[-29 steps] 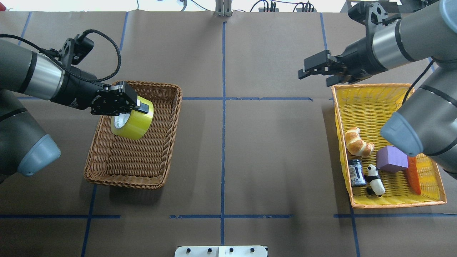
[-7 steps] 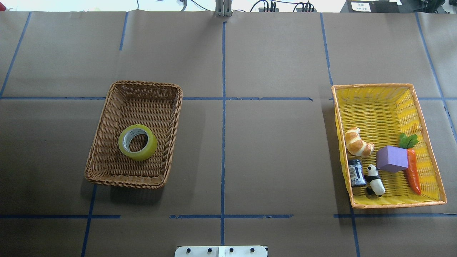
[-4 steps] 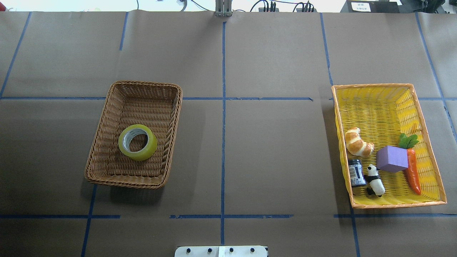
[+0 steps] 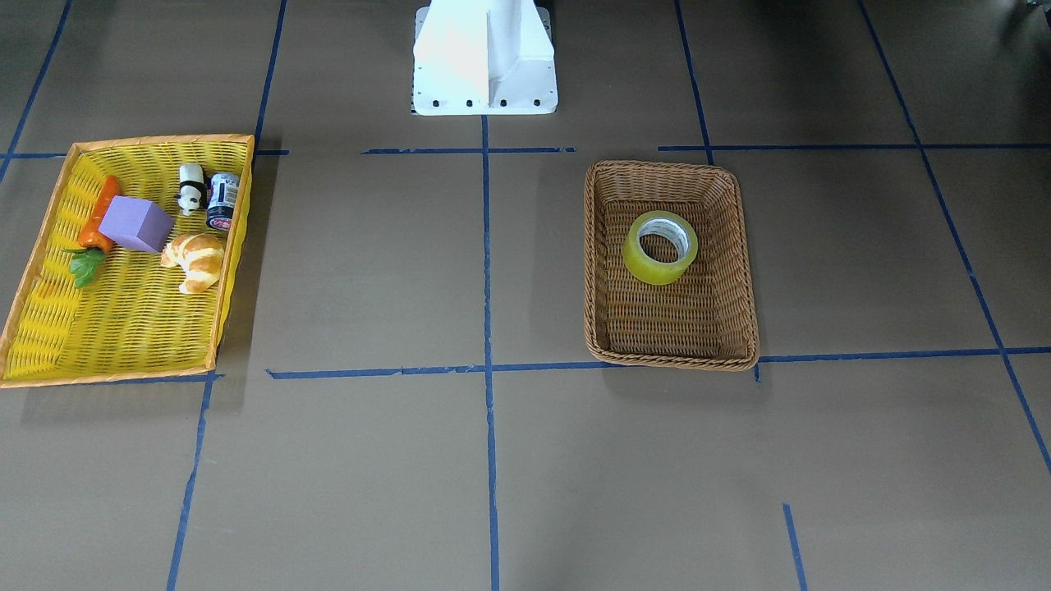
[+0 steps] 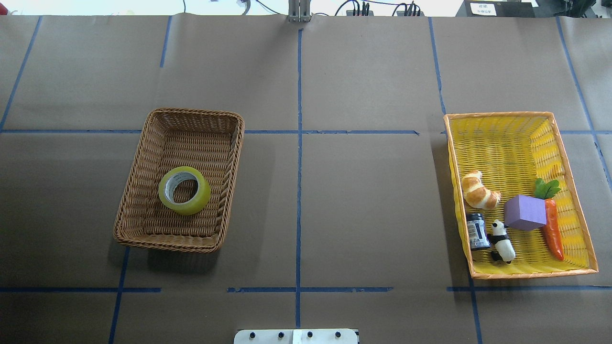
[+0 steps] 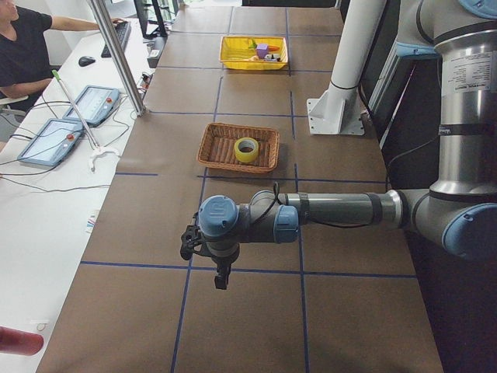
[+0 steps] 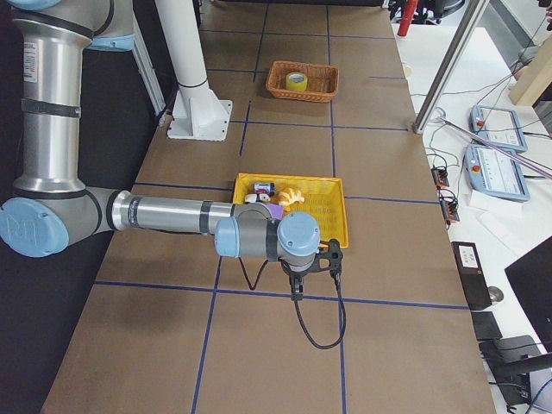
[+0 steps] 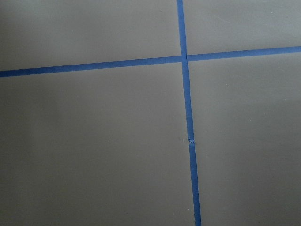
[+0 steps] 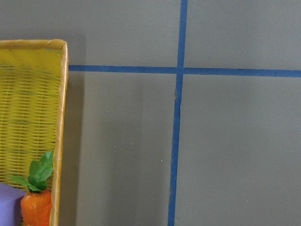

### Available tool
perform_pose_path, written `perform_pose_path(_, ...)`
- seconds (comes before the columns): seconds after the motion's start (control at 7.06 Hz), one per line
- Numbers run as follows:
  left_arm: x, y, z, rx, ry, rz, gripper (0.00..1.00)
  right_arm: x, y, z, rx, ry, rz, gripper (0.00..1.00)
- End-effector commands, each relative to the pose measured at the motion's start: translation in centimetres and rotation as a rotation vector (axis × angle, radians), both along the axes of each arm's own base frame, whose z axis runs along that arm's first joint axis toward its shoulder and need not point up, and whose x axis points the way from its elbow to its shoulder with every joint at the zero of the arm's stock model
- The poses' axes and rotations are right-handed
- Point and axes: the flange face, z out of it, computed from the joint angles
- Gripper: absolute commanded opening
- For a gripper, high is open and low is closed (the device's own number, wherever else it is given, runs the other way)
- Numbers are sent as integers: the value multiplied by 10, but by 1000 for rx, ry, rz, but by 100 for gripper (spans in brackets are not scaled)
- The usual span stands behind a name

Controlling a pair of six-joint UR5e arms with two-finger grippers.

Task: Move tape to another basket

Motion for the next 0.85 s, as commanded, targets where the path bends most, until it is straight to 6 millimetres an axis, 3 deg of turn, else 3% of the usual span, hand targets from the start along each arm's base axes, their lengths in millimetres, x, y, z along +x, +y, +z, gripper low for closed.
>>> perform_pose_path(0.0, 1, 0, 1, -3, 0, 1, 100, 1, -1, -1, 4, 2, 2, 100)
perform_pose_path(0.71, 1, 0, 2, -4, 0, 0, 100, 2, -2, -5, 17, 4, 1, 100)
